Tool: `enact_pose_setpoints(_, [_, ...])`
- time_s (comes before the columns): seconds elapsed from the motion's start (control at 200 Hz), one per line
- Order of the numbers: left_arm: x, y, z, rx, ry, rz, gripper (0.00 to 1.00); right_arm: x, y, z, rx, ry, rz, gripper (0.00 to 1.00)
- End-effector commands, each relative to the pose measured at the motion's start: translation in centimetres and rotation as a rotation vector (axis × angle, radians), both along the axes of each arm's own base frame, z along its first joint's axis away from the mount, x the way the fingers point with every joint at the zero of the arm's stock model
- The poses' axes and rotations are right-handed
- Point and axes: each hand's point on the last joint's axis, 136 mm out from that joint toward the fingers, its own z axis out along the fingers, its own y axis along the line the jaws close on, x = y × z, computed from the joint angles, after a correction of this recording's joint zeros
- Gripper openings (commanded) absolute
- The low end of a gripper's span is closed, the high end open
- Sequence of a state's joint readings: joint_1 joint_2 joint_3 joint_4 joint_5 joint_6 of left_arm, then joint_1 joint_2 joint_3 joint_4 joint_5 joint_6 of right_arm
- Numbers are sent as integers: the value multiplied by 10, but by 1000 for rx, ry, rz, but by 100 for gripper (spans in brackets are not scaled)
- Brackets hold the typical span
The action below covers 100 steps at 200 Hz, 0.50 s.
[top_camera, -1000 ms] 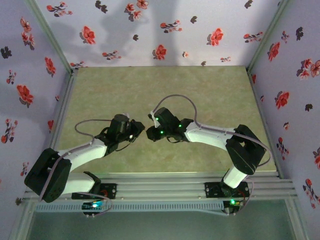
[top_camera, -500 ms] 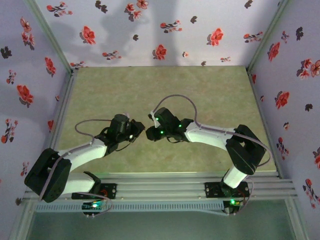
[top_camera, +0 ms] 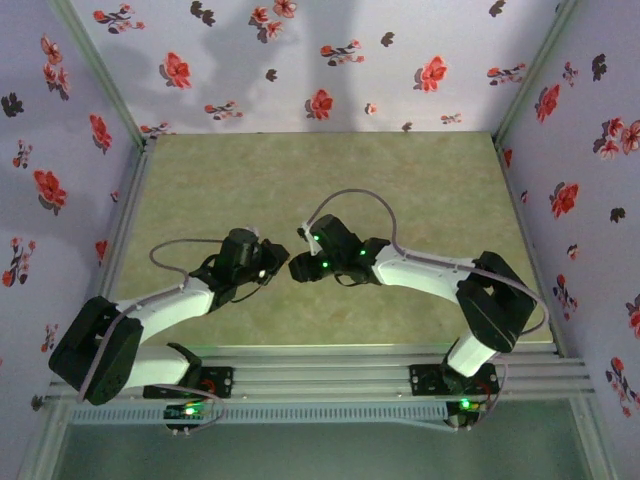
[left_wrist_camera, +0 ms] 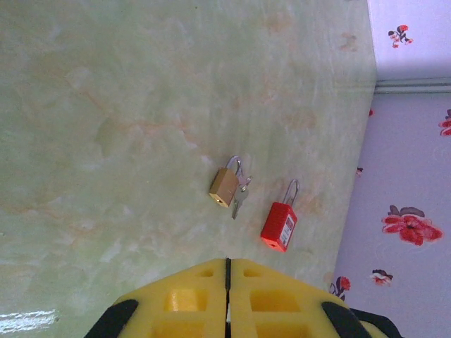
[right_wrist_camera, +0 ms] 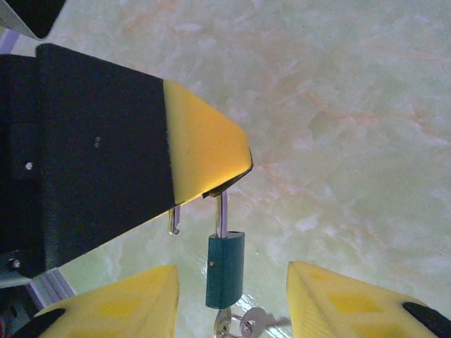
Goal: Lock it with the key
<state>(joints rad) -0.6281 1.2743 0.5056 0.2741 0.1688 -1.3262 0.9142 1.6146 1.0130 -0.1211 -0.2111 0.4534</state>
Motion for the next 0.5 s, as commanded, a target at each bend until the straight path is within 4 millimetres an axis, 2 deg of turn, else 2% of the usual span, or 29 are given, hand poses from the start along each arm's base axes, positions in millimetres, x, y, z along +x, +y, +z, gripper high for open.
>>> enact_pose_setpoints(0.0, [0, 5, 2, 2, -9, 5, 0, 1, 0, 8, 31, -16, 5, 44])
enact_pose_setpoints(0.495, [0, 6, 5, 0, -11, 10, 0, -6, 8, 1, 39, 8, 39, 35])
